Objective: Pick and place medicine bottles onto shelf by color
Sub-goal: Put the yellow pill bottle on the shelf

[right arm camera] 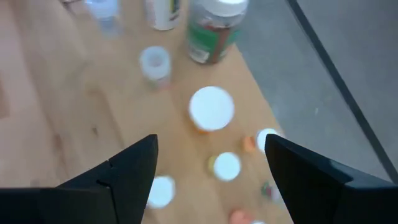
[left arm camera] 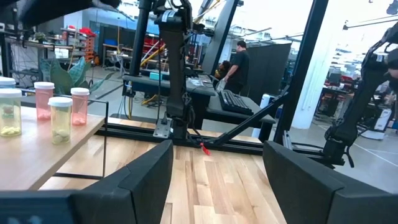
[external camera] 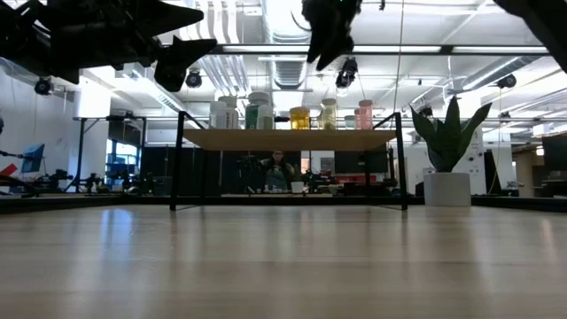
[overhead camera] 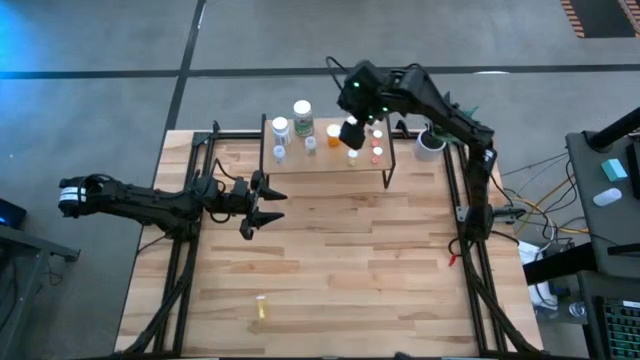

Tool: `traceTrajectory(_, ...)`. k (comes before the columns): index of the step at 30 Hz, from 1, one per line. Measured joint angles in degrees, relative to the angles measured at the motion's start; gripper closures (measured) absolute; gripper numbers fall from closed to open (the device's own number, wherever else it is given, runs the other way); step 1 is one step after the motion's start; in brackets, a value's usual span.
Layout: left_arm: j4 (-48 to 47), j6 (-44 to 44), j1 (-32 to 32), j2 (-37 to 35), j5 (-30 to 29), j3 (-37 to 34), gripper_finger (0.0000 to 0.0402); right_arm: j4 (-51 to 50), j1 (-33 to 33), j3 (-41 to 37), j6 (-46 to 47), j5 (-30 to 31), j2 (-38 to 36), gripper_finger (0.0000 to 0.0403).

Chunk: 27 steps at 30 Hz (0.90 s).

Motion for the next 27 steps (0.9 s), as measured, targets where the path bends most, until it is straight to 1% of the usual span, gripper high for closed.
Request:
traceTrajectory(10, 0.0, -0.3, -0.1, 0.0, 0.0, -0.2, 0.0169, -3.8, 8.8, -0.6, 1.7, -0.2, -4.4, 0.0121)
traceTrajectory(15, 0.0, -0.3, -0.1, 0.0, 0.0, -0.2, 0.0169, -3.7, 13.4, -5.0, 2.2, -0.2, -7.5, 0.0122)
traceTrajectory(19, 0.0, -0.3, -0.1, 0.0, 0.0, -0.2, 0.0169, -0.3, 16.1, -13.8, 3.5, -0.2, -12.7, 0.0122)
traceTrajectory(24, -0.1, -1.4, -0.1, -0.2, 0.0, -0.2, 0.0169, 10.9, 18.4, -31.8, 5.9, -0.4, -23.8, 0.0122)
traceTrajectory(27, -4.6, -4.1, -0.1, -0.7, 0.0, 1.7, 0.0169, 18.9, 19.5, -43.1, 8.6, -0.4, -31.2, 0.0122)
